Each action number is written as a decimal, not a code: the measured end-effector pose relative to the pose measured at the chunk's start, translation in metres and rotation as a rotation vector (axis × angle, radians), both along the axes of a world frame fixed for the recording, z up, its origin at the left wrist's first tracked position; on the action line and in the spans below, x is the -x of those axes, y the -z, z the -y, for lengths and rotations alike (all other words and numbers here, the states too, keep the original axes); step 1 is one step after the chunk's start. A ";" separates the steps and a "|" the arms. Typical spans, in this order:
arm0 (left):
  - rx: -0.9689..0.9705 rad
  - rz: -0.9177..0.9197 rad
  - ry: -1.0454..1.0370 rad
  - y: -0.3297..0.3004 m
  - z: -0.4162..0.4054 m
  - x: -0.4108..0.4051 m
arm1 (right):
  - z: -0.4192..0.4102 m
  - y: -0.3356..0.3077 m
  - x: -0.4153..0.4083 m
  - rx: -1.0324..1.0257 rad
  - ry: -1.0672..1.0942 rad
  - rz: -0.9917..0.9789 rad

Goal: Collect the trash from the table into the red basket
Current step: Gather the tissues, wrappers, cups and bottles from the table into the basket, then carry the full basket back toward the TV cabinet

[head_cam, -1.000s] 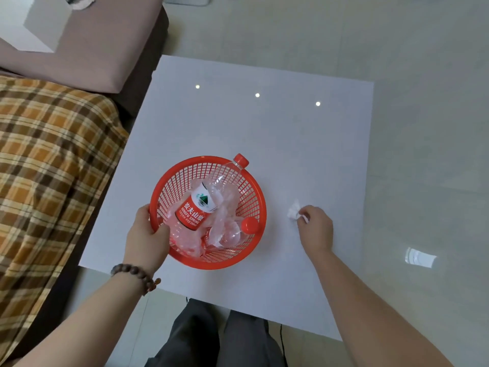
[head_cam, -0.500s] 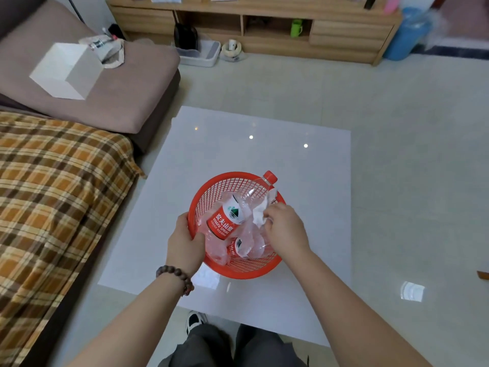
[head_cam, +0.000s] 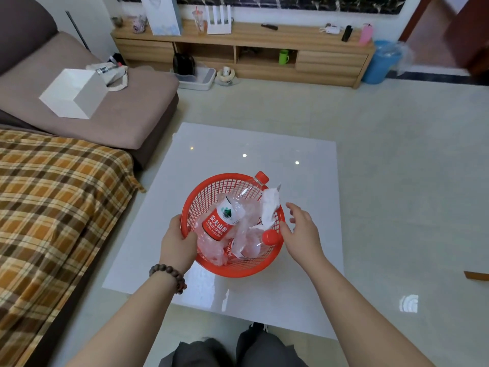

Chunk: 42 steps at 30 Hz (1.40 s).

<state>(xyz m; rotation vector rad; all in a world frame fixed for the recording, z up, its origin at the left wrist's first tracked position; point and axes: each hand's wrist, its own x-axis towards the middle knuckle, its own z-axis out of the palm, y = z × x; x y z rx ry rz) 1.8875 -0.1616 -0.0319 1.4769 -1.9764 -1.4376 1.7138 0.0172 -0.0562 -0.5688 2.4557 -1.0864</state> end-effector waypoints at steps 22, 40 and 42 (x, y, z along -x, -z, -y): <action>-0.226 -0.114 0.305 0.002 -0.101 -0.031 | -0.150 -0.031 -0.098 0.100 0.303 -0.017; -0.172 -0.100 0.350 0.009 -0.350 0.189 | -0.402 -0.019 0.103 0.090 0.359 -0.064; -0.161 -0.103 0.344 0.007 -0.368 0.211 | -0.419 -0.019 0.130 0.081 0.349 -0.067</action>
